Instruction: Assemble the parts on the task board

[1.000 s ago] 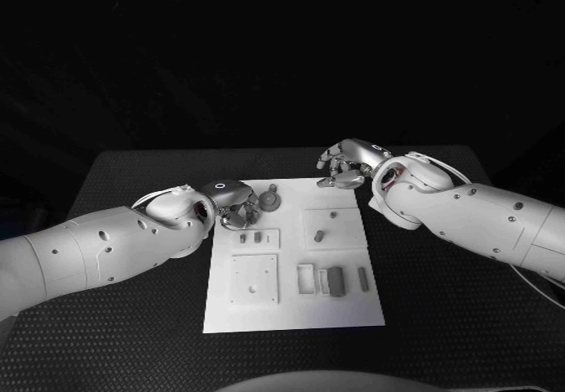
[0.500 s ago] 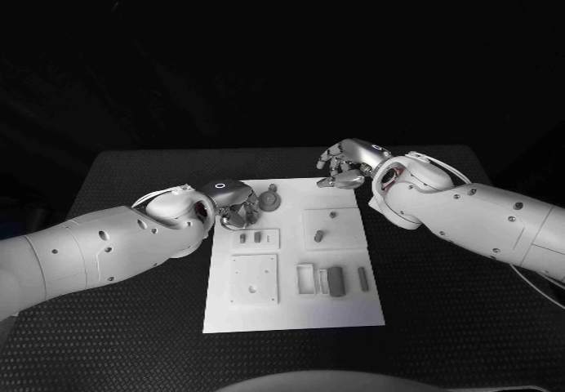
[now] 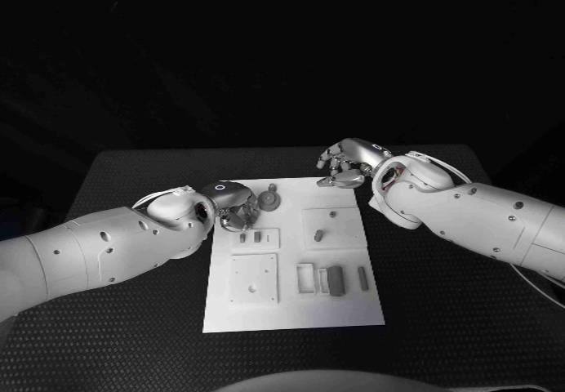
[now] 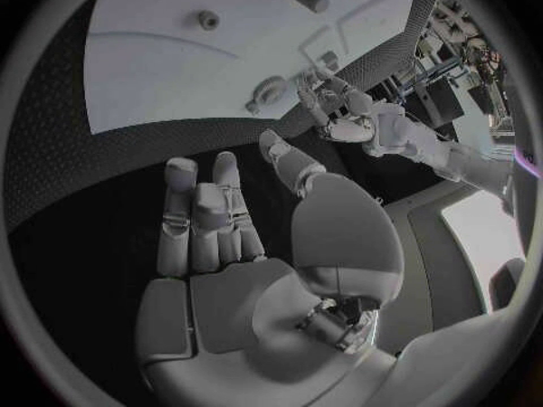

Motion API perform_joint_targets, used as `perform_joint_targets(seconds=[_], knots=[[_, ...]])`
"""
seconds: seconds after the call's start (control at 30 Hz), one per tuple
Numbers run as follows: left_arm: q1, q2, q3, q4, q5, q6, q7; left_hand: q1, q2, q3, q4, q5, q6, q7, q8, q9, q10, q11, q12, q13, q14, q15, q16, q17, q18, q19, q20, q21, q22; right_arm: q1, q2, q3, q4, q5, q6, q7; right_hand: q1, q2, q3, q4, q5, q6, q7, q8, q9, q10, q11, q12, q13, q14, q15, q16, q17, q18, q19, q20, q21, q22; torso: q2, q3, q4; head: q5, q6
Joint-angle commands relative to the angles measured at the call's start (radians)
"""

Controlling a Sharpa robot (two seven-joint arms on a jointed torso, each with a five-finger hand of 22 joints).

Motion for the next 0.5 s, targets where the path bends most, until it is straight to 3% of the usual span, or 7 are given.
perform_joint_targets(seconds=[0.03,0.5], knots=[[0.001,-0.001,0.001,0.002,0.0,-0.004,-0.005,-0.001,-0.01,-0.008,0.001,0.001,-0.013,-0.006,-0.006,-0.002,-0.009,-0.002,-0.001,0.002,-0.005,0.001,0.0,0.002,0.124,-0.003,0.006,-0.005,0.019,0.0,-0.001,0.0,0.001,-0.002,0.001,0.006,-0.001,0.006,0.0,-0.008,0.001,-0.005,0.008,-0.004,0.001,0.007,0.001,-0.006,-0.002,-0.001,0.002,-0.004,-0.001,0.028,-0.001,-0.01,-0.001,0.014,0.0,0.0002,0.0003,0.0,-0.001],[0.001,-0.008,0.001,0.006,0.003,-0.028,-0.006,0.001,-0.018,-0.016,0.005,-0.001,-0.049,-0.011,-0.017,-0.004,-0.009,-0.003,0.002,0.008,-0.002,0.0,0.001,0.003,0.128,0.0,0.007,-0.006,0.019,0.0,-0.002,0.0,0.002,-0.002,0.0,0.007,-0.001,0.006,0.0,-0.008,0.001,-0.005,0.008,-0.005,0.001,0.007,0.001,-0.006,-0.002,-0.001,0.002,-0.004,-0.001,0.028,0.0,-0.01,-0.001,0.014,0.0,-0.0007,0.0007,-0.001,-0.001]])
